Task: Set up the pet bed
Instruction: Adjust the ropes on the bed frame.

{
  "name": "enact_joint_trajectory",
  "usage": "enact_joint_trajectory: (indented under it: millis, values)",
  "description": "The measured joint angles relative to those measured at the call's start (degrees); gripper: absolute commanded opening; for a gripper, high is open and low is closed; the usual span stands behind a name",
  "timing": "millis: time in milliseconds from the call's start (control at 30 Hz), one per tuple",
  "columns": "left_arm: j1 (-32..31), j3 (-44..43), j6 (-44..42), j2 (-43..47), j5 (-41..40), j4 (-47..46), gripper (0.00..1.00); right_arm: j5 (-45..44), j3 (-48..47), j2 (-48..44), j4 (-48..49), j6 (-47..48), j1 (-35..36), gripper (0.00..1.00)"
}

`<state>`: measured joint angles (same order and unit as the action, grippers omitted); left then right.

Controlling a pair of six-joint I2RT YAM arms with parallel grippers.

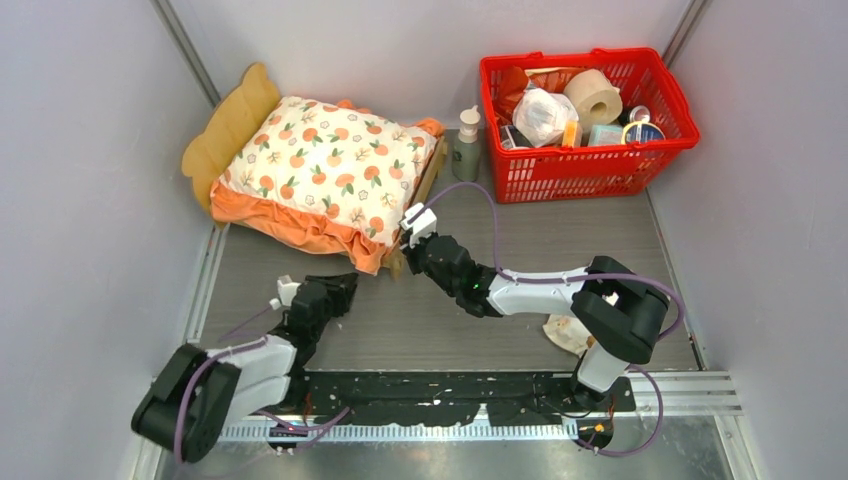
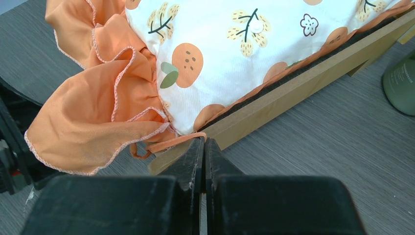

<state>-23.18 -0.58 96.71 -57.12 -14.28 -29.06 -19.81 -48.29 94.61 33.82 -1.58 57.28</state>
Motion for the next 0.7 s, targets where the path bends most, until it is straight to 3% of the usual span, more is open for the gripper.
enact_joint_trajectory:
  millis: [133,300,700]
  values:
    - [-0.68,0.02,0.66,-9.42,0.85,-8.11,0.40,0.02,0.00,0.00,0.20,-0.07,0.04,0.05]
    - [-0.83,0.02,0.28,-13.22,0.87,-17.88,0.41,0.07,0.00,0.00,0.37,-0.07,0.09,0.05]
    - [-1.60,0.02,-0.13,-15.61,0.83,-23.43,0.39,0.04,-0.02,0.00,0.37,-0.04,0.09,0.05]
